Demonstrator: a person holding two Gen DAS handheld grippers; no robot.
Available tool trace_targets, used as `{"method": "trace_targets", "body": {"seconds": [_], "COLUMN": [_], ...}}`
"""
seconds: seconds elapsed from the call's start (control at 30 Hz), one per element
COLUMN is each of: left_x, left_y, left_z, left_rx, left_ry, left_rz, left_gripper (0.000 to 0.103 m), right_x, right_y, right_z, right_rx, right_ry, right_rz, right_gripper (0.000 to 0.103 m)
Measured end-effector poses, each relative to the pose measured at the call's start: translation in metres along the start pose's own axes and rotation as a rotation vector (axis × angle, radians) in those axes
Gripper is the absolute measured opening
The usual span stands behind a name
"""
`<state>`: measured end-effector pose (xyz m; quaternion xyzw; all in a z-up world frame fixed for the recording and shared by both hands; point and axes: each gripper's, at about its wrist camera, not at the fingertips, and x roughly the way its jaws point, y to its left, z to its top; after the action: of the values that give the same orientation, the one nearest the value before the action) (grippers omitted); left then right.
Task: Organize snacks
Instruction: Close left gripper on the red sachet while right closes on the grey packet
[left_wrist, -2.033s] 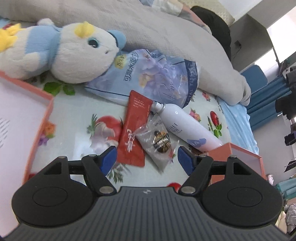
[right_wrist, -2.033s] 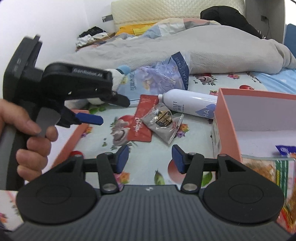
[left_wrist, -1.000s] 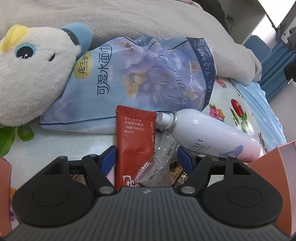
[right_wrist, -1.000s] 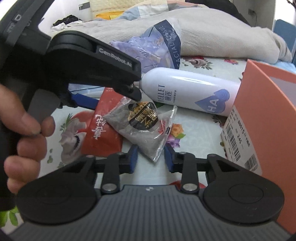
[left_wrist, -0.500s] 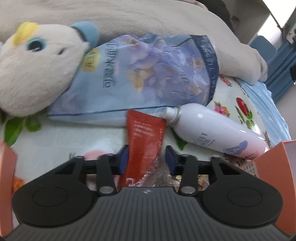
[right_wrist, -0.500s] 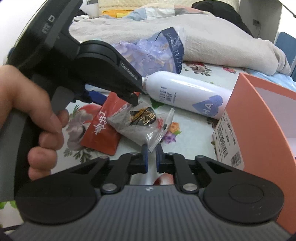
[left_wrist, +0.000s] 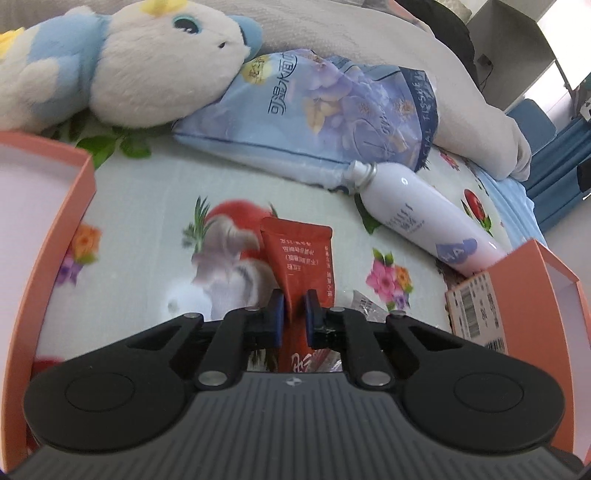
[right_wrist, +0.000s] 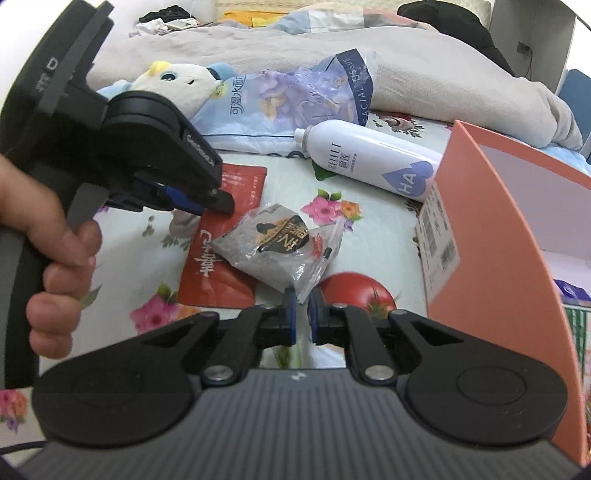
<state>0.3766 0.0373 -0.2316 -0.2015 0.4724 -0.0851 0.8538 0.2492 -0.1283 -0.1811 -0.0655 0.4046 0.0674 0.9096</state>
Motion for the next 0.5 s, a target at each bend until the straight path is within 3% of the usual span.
{"method": "trace_targets", "body": {"seconds": [0.5], "left_x": [-0.065], "left_y": [0.018], "left_z": [-0.069], "left_rx": [-0.02], "left_ry": [0.009], "left_rz": [-0.021], "left_gripper": [0.012], "right_x": [-0.061], "right_y": [0.007], "right_z": [-0.04], "right_rx": [0.017], "right_ry": [0.059], "right_rz": [0.081], "right_gripper": [0.01]}}
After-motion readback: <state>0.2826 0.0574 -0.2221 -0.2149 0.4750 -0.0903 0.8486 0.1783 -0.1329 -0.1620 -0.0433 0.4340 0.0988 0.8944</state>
